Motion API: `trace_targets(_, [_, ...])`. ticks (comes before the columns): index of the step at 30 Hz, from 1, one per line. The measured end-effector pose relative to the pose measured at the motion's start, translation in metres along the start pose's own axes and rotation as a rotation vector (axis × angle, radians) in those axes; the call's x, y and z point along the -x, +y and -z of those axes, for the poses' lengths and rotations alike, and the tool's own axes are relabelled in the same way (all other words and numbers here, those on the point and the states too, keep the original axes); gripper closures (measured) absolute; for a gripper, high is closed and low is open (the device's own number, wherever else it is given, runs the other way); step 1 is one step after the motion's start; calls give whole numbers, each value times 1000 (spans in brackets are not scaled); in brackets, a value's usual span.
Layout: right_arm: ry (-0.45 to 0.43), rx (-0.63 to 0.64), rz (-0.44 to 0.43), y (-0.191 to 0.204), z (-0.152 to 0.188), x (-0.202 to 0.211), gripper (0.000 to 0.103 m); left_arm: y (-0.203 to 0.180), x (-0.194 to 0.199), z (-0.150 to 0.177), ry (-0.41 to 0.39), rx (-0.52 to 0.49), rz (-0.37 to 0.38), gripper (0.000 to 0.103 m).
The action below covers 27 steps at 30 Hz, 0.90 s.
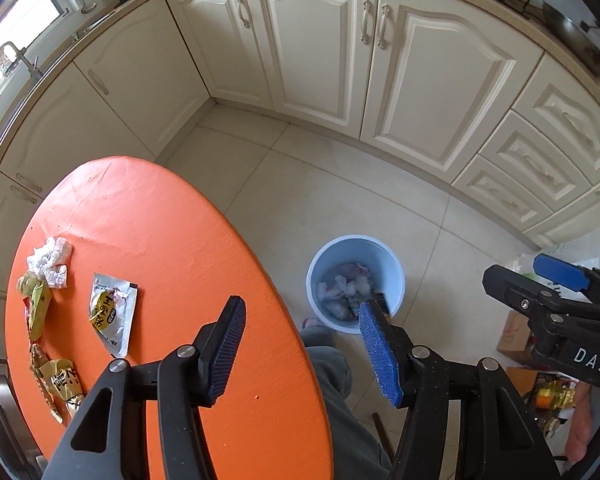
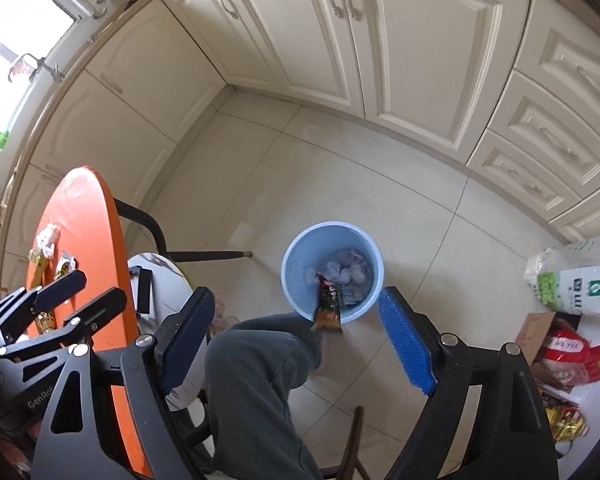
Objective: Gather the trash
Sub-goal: 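Carry both items over the blue bin and open both tools, then move both tools back over the table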
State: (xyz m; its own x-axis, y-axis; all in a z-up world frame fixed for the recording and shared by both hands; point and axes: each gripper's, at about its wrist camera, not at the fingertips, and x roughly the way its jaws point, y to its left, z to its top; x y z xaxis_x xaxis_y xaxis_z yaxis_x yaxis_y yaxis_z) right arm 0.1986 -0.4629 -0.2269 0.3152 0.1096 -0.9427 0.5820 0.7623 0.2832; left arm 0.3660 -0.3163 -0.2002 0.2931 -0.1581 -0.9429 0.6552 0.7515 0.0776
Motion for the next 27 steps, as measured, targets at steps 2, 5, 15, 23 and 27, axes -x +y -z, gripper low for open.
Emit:
trace_targets(2, [9, 4, 5, 3, 1, 1, 17, 2, 3, 3, -1, -2, 2, 48])
trace_targets(5, [19, -6, 16, 3, 4, 1, 17, 4, 10, 10, -7, -9, 7, 48])
trace_targets(15, [16, -2, 52, 5, 17, 16, 17, 8, 31, 32, -25, -13, 37, 48])
trace_targets(23, [-7, 12, 78, 21, 30, 32, 16, 28, 57, 61, -49, 5, 50, 48])
trace_targets(27, [-19, 44, 81, 39, 38, 41, 16, 44, 74, 80, -68, 30, 51, 48])
